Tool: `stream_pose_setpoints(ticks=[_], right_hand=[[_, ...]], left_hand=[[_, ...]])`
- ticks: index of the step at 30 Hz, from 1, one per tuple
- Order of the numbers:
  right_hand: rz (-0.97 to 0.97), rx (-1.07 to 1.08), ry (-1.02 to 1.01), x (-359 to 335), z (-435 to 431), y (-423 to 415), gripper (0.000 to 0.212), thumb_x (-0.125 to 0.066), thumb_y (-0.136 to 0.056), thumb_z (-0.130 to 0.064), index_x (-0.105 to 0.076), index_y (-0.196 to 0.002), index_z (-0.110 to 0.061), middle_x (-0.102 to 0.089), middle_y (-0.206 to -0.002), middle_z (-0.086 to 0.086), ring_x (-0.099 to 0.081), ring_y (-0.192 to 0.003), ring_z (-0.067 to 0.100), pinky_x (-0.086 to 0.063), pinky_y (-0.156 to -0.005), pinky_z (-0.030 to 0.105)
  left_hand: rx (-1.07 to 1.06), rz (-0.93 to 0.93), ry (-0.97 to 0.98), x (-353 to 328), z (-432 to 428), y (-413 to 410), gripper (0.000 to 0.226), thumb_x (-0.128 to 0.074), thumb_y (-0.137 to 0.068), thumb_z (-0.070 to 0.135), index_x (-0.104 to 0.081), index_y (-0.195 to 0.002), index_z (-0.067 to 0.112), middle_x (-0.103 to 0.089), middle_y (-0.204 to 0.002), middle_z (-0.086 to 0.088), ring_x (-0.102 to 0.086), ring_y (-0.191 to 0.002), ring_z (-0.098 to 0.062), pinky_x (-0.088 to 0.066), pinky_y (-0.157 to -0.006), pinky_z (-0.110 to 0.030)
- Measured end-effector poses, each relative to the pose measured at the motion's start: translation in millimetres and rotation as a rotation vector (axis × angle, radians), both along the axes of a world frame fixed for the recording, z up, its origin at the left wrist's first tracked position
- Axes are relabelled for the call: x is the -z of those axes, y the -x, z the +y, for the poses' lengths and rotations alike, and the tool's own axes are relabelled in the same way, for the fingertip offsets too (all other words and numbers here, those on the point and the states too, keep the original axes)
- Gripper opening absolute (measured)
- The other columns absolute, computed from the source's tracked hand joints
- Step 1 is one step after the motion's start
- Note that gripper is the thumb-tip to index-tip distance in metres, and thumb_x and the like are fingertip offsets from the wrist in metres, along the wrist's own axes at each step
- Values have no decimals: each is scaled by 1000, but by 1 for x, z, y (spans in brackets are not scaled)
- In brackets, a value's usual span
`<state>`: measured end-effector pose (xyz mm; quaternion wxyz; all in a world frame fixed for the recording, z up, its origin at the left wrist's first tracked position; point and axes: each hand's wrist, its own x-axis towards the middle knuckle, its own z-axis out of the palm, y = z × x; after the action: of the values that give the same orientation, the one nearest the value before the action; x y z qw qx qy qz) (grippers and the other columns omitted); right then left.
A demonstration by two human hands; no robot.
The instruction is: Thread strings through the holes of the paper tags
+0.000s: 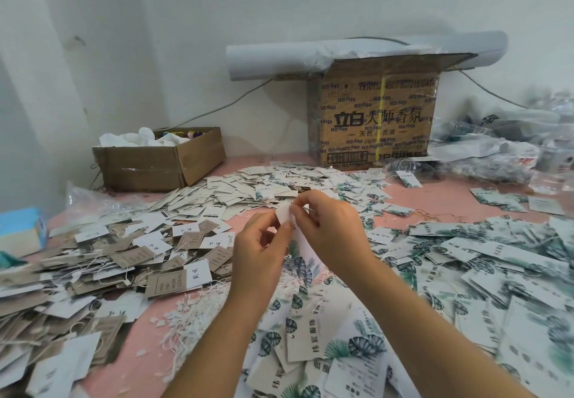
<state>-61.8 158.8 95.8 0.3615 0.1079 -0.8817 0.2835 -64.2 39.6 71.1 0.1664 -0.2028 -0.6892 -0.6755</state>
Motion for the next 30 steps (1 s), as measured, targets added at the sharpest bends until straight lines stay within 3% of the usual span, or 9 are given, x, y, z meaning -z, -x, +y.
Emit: stream_pose_setpoints(ticks=[3, 6, 9, 12, 17, 21, 24, 30], right_hand=[[-21, -3, 9, -1, 0, 0, 13, -55, -92, -24, -64, -93, -15, -31, -41, -13, -33, -38, 3, -29, -47, 22], [-40, -62, 44, -2, 1, -1, 9, -57, -91, -22, -64, -91, -16, -32, -39, -12, -43, -42, 2, -28, -42, 18], [-78, -116, 41, -2, 0, -1, 7, -59, -90, -23, -64, -89, -18, -36, -42, -12, -40, -41, 3, -26, -43, 17], [-97, -148, 46, -1, 0, 0, 8, -59, -89, -23, -64, -88, -17, -37, -44, -12, -36, -40, 4, -29, -46, 21], [-152, -201, 47, -1, -1, -1, 6, -58, -90, -23, -62, -86, -19, -40, -46, -11, -36, -42, 5, -32, -49, 23], [-204, -256, 55, -2, 1, -1, 9, -59, -90, -24, -59, -82, -22, -39, -43, -11, -39, -41, 1, -27, -42, 15], [-324, -285, 80, -6, 10, -1, 15, -59, -90, -25, -60, -75, -21, -40, -44, -12, -36, -37, 0, -27, -39, 10], [-480, -219, 146, -13, 37, 0, 20, -58, -90, -27, -57, -70, -22, -45, -52, -6, -32, -35, 1, -28, -39, 10]], left_hand=[[47, -63, -122, 1, -1, 1, 28, -48, -96, 23, -70, -79, 24, -57, -66, 1, -49, -56, -13, -40, -49, -24], [81, -136, -216, 0, -3, 4, 26, -47, -96, 18, -70, -85, 22, -62, -64, 4, -53, -53, -10, -46, -48, -22], [125, -168, -261, 0, -6, 6, 9, -61, -81, 18, -67, -85, 14, -62, -64, 1, -53, -52, -10, -49, -50, -22], [156, -208, -279, 1, -9, 9, 10, -63, -70, 20, -66, -79, 16, -62, -64, 2, -55, -53, -9, -50, -52, -23], [162, -274, -265, 5, -7, 11, 7, -57, -84, 15, -63, -81, 13, -57, -61, 3, -51, -53, -7, -47, -62, -28], [175, -299, -255, 2, -4, 9, 15, -49, -92, 13, -59, -81, 12, -60, -61, 3, -54, -58, -9, -49, -64, -28], [164, -323, -355, -4, -5, 8, 19, -42, -97, 10, -55, -83, 10, -62, -62, 2, -56, -54, -7, -52, -57, -22], [176, -366, -626, -12, -13, 11, 16, -41, -97, 10, -47, -81, 12, -67, -67, -1, -45, -48, -6, -40, -44, -16]])
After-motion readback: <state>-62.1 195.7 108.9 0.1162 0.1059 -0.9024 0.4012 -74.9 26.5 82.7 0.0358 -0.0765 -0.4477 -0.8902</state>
